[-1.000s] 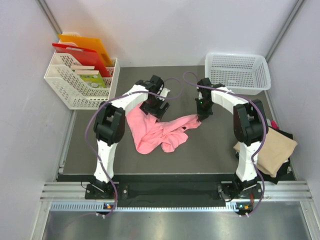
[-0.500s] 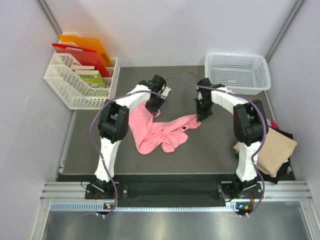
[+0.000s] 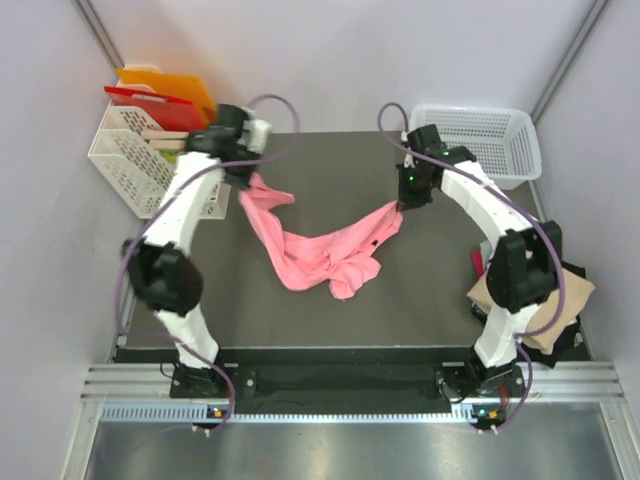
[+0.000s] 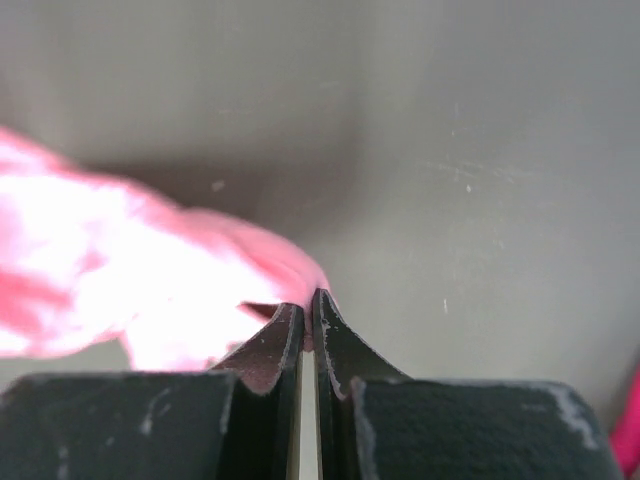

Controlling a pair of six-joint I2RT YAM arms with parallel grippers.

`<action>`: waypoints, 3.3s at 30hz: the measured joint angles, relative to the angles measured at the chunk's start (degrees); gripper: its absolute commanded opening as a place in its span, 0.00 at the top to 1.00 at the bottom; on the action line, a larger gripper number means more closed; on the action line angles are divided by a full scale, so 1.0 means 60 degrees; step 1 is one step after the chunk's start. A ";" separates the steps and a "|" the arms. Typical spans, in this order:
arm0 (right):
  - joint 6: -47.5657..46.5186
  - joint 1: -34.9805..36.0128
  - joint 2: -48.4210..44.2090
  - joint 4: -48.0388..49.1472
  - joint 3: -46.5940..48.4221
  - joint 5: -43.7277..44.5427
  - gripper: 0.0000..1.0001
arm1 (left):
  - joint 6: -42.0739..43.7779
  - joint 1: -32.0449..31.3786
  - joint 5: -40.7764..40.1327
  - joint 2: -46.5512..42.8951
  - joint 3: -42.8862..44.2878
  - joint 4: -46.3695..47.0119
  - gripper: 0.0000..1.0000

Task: Fold and stack the t-shirts
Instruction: Flatten out the tshirt

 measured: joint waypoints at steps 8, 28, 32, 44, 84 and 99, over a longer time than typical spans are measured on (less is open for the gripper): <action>0.0146 0.0044 -0.3224 -0.0652 -0.0528 0.0076 1.00 | 0.0761 0.1588 -0.0393 -0.5461 -0.3730 -0.1213 0.98; 0.0619 0.0007 -0.3993 -0.3184 0.0495 0.0408 1.00 | 0.1483 0.1428 0.0430 -0.6433 -0.6907 -0.2262 1.00; 0.0616 -0.0208 -0.2291 -0.2769 0.1763 0.0576 1.00 | 0.1574 0.1432 0.0219 -0.4197 -0.5344 -0.1585 1.00; 0.0623 -0.0561 -0.2335 -0.2084 0.0867 0.0452 1.00 | 0.1559 0.1421 0.0178 -0.3315 -0.5071 0.0011 0.85; 0.0699 -0.0423 -0.3486 -0.2036 -0.1537 0.0229 1.00 | 0.2226 0.1300 0.0896 -0.2809 -0.7843 -0.0437 0.45; 0.0871 -0.0401 -0.3486 -0.1960 -0.1537 0.0222 1.00 | 0.2237 0.1268 0.0823 -0.1781 -0.8273 0.0149 0.54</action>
